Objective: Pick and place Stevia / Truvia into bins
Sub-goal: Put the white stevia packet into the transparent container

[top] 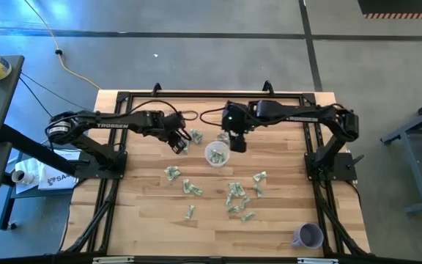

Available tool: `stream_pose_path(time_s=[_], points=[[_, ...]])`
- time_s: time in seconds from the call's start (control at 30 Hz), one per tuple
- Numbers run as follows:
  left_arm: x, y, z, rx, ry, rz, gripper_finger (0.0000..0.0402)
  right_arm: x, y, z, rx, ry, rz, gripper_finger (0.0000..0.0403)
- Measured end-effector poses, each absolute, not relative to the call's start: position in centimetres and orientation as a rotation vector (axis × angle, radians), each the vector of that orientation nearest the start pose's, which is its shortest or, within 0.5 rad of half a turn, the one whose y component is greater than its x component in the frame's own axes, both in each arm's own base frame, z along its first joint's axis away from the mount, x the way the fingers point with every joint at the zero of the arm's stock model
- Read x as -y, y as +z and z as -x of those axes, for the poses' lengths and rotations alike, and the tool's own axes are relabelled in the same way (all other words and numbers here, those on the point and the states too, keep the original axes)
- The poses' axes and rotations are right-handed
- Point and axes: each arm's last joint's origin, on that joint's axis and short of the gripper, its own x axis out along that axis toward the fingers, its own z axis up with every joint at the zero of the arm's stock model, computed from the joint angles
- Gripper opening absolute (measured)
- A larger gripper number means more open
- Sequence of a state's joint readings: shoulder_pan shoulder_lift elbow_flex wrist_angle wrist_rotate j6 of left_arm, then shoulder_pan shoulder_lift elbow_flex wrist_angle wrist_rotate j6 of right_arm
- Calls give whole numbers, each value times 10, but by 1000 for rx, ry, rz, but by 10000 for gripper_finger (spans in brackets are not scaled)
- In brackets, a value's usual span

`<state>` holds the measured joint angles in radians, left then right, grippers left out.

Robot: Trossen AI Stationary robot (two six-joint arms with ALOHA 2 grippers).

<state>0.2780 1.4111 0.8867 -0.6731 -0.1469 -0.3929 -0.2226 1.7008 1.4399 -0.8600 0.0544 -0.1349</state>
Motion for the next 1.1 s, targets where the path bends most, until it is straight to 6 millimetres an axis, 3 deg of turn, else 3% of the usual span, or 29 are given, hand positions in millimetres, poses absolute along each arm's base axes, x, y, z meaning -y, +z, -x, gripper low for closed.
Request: stream_pose_path(time_s=[0.13,0.3,0.63,0.77,0.93,1.03,1.1], points=[[-64,179,-250,-1216,378,183,143,76,282,-324,-1193,-184,58,278],[-60,161,-263,-1201,213,-25,143,76,283,-320,-1221,-211,58,281],[-67,129,-273,-1278,102,-55,143,76,283,-316,-1258,-242,55,282],[-68,129,-273,-1282,99,-38,120,75,283,-314,-1274,-249,38,282],[-69,142,-277,-1307,102,-37,23,74,284,-310,-1296,-256,22,282],[-70,154,-281,-1368,115,-7,30,73,296,-303,-1257,-269,29,282],[-68,172,-289,-1354,122,-2,38,71,306,-296,-1221,-289,28,282]])
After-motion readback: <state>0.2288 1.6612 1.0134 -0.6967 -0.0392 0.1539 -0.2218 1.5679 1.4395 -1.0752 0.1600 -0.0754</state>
